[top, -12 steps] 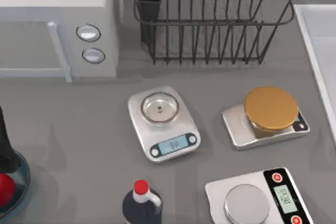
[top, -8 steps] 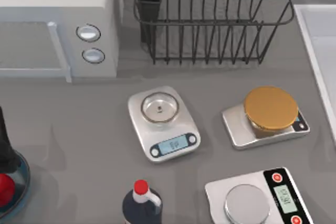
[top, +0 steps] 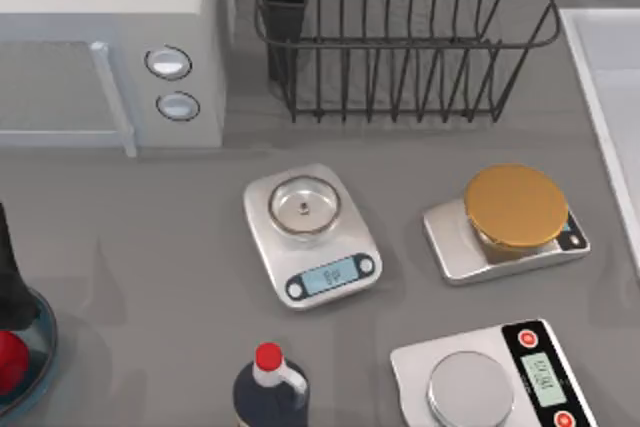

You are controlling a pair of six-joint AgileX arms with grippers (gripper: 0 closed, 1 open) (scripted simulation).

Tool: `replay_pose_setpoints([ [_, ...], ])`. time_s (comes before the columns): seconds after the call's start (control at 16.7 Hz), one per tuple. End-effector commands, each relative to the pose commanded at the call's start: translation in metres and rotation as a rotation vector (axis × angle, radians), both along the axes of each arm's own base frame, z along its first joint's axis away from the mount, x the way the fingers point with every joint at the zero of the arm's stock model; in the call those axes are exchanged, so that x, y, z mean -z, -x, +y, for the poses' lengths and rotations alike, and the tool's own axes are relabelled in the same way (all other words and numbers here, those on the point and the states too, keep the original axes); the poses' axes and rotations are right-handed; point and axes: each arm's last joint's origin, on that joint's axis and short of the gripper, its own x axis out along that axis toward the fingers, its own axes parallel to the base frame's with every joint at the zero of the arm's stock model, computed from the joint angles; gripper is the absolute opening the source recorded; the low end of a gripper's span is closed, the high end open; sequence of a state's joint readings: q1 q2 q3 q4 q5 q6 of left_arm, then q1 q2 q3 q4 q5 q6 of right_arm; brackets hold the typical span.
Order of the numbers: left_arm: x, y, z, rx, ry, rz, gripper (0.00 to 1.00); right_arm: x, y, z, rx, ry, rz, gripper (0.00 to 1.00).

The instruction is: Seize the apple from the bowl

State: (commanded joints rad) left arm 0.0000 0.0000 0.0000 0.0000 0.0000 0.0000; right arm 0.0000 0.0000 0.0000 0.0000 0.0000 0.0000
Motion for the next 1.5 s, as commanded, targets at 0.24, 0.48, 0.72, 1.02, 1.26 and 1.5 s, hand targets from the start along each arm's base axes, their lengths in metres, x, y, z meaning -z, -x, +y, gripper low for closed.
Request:
replay_pose_setpoints([
  [0.24,0.000,0.000,0.000,0.000,0.000,0.000,1.00,0.000,0.000,0.000,0.000,0.000,0.000,1.00],
  [0.48,0.000,0.000,0.000,0.000,0.000,0.000,1.00,0.000,0.000,0.000,0.000,0.000,0.000,1.00],
  [0.72,0.000,0.000,0.000,0.000,0.000,0.002,1.00,0.000,0.000,0.000,0.000,0.000,0.000,1.00],
  [1.02,-0.017,-0.004,0.003,-0.019,-0.023,0.187,1.00,0.000,0.000,0.000,0.000,0.000,0.000,1.00],
  [1.26,-0.035,-0.021,0.008,-0.037,-0.046,0.541,1.00,0.000,0.000,0.000,0.000,0.000,0.000,1.00],
  [1.5,-0.045,-0.053,0.016,-0.034,-0.052,0.964,1.00,0.000,0.000,0.000,0.000,0.000,0.000,1.00],
])
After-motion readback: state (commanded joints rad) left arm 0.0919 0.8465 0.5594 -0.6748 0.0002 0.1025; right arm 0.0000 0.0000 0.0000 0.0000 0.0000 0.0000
